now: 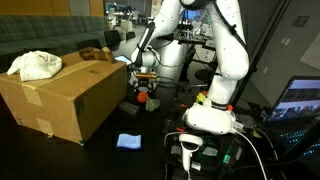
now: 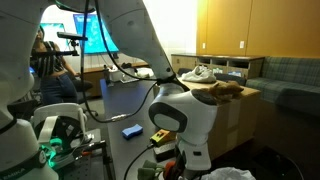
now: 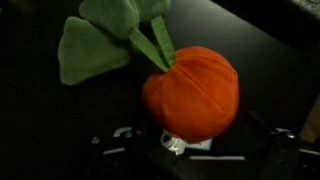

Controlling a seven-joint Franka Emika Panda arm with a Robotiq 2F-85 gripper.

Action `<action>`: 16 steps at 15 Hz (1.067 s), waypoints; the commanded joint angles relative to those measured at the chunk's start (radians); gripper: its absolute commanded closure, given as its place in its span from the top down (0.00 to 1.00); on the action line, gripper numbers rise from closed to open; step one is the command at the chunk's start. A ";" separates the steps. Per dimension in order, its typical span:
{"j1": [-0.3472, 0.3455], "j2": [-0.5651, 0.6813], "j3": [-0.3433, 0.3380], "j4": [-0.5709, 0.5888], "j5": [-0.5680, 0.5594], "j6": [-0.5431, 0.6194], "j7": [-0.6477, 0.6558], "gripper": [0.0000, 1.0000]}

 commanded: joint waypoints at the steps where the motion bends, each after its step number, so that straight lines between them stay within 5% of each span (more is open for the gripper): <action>1: 0.000 0.050 -0.007 0.063 -0.025 -0.025 0.022 1.00; 9: 0.013 0.070 -0.032 0.073 -0.070 -0.072 0.034 1.00; 11: 0.012 0.067 -0.037 0.071 -0.079 -0.079 0.041 0.75; 16: 0.015 0.065 -0.037 0.076 -0.100 -0.111 0.038 0.35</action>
